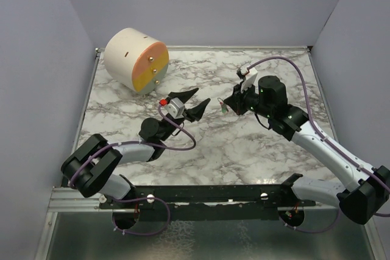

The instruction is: Put the keys on the keyring

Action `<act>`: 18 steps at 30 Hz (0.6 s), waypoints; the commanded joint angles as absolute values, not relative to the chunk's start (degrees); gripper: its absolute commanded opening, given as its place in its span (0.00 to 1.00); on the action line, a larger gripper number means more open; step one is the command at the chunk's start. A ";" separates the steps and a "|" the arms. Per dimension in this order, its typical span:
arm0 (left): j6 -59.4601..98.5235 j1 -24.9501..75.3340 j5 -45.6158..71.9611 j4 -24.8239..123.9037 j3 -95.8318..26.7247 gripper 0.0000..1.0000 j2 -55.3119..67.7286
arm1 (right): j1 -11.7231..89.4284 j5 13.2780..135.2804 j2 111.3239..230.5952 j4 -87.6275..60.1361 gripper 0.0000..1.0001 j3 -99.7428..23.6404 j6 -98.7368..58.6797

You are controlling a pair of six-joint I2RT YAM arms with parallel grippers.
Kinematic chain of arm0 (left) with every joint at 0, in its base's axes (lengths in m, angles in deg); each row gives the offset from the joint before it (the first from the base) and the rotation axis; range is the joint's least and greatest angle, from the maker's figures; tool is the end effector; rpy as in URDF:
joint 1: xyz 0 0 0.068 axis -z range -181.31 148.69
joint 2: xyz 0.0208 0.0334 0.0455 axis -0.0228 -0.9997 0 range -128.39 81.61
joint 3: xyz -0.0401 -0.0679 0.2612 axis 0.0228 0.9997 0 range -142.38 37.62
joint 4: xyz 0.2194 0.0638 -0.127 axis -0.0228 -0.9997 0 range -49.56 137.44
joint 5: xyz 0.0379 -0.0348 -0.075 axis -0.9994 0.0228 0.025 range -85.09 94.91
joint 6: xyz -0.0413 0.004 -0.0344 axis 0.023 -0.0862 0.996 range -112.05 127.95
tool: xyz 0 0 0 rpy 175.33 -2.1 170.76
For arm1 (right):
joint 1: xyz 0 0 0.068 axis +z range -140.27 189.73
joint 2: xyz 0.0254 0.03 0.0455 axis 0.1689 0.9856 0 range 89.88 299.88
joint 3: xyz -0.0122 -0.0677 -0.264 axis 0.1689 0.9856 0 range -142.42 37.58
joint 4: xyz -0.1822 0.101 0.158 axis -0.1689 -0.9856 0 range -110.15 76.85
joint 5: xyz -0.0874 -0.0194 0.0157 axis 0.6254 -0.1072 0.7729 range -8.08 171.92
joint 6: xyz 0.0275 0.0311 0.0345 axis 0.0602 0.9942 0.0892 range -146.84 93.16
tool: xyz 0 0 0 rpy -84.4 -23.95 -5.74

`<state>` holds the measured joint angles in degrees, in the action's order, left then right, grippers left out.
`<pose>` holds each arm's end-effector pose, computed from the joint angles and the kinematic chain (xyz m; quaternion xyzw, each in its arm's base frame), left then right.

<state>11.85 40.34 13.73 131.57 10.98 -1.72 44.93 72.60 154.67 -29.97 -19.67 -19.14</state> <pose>0.1987 -0.1841 0.2543 0.2296 0.4686 -0.3666 0.7702 0.2073 0.1533 0.3346 -0.2419 0.8031 0.2612 0.4779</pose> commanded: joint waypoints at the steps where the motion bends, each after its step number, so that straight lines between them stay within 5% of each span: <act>1: 7.98 39.95 7.13 129.21 12.48 0.58 2.69 | 45.15 74.87 153.00 -32.89 0.01 -21.60 -21.64; 18: -8.41 39.99 30.56 110.83 4.89 0.57 -1.09 | 45.15 71.84 154.94 -34.74 0.01 -22.81 -23.77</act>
